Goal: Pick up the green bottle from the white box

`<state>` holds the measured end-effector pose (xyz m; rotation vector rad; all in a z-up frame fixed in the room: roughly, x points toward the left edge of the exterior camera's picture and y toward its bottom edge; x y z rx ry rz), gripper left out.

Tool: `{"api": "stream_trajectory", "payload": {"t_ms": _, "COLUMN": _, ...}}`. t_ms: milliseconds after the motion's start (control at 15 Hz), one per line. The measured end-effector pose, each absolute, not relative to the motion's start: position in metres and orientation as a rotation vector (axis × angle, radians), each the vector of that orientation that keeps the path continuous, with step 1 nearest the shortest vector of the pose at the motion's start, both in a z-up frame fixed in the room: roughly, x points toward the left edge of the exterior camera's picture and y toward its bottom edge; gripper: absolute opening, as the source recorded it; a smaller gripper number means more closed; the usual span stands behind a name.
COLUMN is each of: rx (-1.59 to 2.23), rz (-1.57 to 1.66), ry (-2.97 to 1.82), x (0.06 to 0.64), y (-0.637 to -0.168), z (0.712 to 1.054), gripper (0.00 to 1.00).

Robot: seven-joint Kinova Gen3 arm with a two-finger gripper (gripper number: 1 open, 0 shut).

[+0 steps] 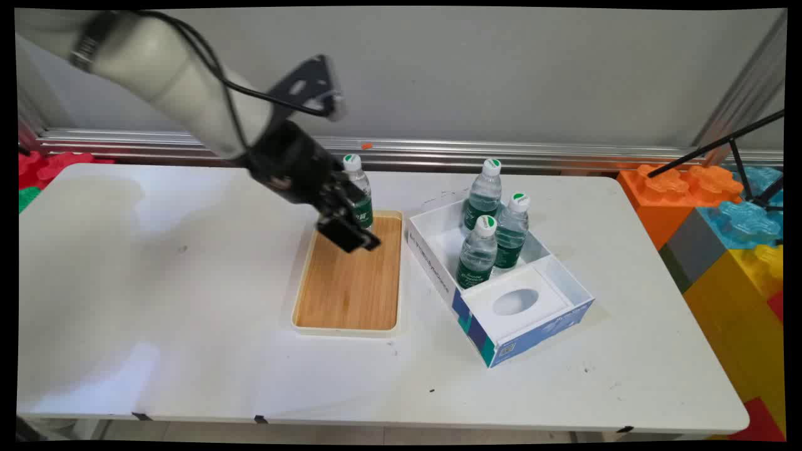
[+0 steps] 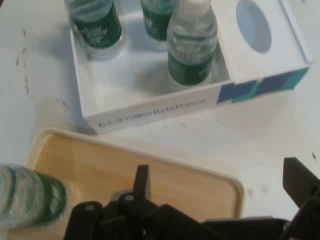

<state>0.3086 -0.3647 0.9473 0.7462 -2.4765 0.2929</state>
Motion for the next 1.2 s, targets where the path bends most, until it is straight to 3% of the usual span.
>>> {"api": "stream_trajectory", "payload": {"t_ms": 600, "rx": 0.695, "rz": 0.306, "ry": -2.422, "x": 0.223, "y": -0.423, "z": 0.873, "gripper": 1.0}}
{"api": "stream_trajectory", "payload": {"t_ms": 1200, "rx": 0.68, "rz": 0.339, "ry": -2.407, "x": 0.184, "y": -0.46, "z": 0.815, "gripper": 1.0}}
